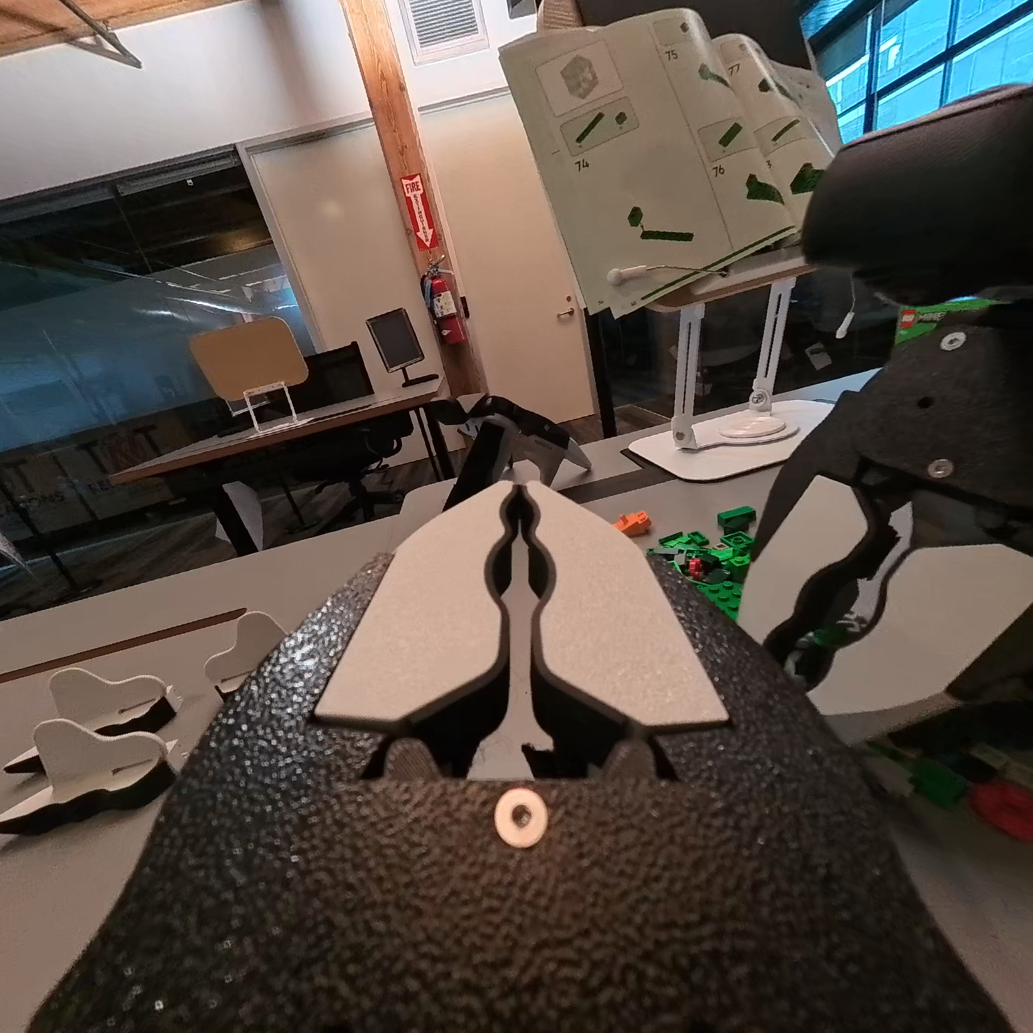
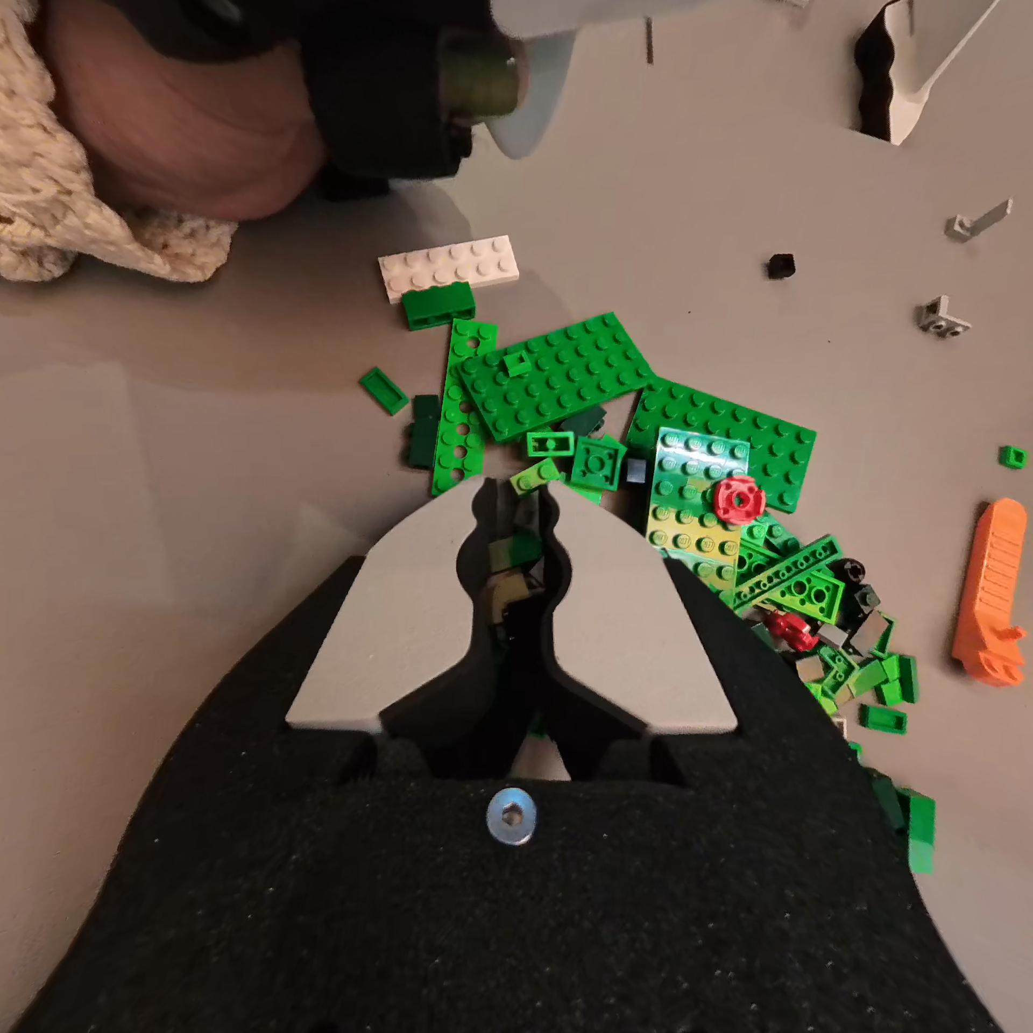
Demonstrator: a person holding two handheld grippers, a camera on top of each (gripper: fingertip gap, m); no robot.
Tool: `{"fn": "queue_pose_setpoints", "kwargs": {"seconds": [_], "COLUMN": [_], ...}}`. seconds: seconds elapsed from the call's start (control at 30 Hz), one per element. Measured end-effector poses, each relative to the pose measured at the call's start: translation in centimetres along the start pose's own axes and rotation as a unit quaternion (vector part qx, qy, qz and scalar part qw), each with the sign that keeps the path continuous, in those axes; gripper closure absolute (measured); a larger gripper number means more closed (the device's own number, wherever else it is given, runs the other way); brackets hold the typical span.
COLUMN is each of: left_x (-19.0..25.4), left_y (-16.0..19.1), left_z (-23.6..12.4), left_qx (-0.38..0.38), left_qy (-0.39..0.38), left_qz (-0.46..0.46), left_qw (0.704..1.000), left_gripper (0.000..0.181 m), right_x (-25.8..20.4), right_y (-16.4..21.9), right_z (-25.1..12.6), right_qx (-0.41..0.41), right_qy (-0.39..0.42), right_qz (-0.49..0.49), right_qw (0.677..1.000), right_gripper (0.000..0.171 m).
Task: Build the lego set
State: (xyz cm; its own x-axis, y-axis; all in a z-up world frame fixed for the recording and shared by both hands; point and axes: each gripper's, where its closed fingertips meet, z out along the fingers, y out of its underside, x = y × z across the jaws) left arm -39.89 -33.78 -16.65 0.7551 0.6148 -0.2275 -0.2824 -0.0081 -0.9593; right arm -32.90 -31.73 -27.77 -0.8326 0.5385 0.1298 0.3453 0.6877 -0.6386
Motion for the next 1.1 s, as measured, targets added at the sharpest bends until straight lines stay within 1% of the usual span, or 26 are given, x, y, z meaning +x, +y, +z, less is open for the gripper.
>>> {"fn": "queue_pose_setpoints", "kwargs": {"seconds": [0.3,0.43,0.57,0.77,0.87,0.97,1.1], "left_x": [0.1,0.2,0.3,0.2,0.3,0.4,0.8], "left_y": [0.0,0.0,0.0,0.0,-0.1,-0.2,-0.4], "left_z": [0.0,0.1,0.1,0.0,0.0,-0.1,-0.2], "left_qx": [-0.001,-0.001,-0.001,0.001,0.001,0.003,0.005], "left_qy": [0.003,0.005,0.007,0.006,0.007,0.009,0.014], "left_qz": [-0.001,0.0,0.0,0.0,0.002,0.004,0.013], "left_qw": [1.0,1.0,1.0,1.0,1.0,1.0,1.0], "left_gripper": [0.181,0.181,0.181,0.181,0.181,0.181,0.181], "right_x": [0.9,0.8,1.0,1.1,0.9,0.7,-0.3], "right_y": [0.1,-0.1,0.0,-0.1,-0.3,0.0,0.8], "right_z": [0.3,0.4,0.7,0.3,-0.4,-1.4,-3.8], "right_qx": [-0.041,-0.048,-0.061,-0.06,-0.053,-0.037,-0.007], "right_qy": [0.05,0.055,0.071,0.079,0.076,0.089,0.11], "right_qz": [0.077,0.093,0.099,0.072,0.057,0.053,0.062], "right_qw": [0.995,0.993,0.991,0.992,0.994,0.994,0.992], "right_gripper": [0.157,0.158,0.161,0.161,0.162,0.162,0.162]}}
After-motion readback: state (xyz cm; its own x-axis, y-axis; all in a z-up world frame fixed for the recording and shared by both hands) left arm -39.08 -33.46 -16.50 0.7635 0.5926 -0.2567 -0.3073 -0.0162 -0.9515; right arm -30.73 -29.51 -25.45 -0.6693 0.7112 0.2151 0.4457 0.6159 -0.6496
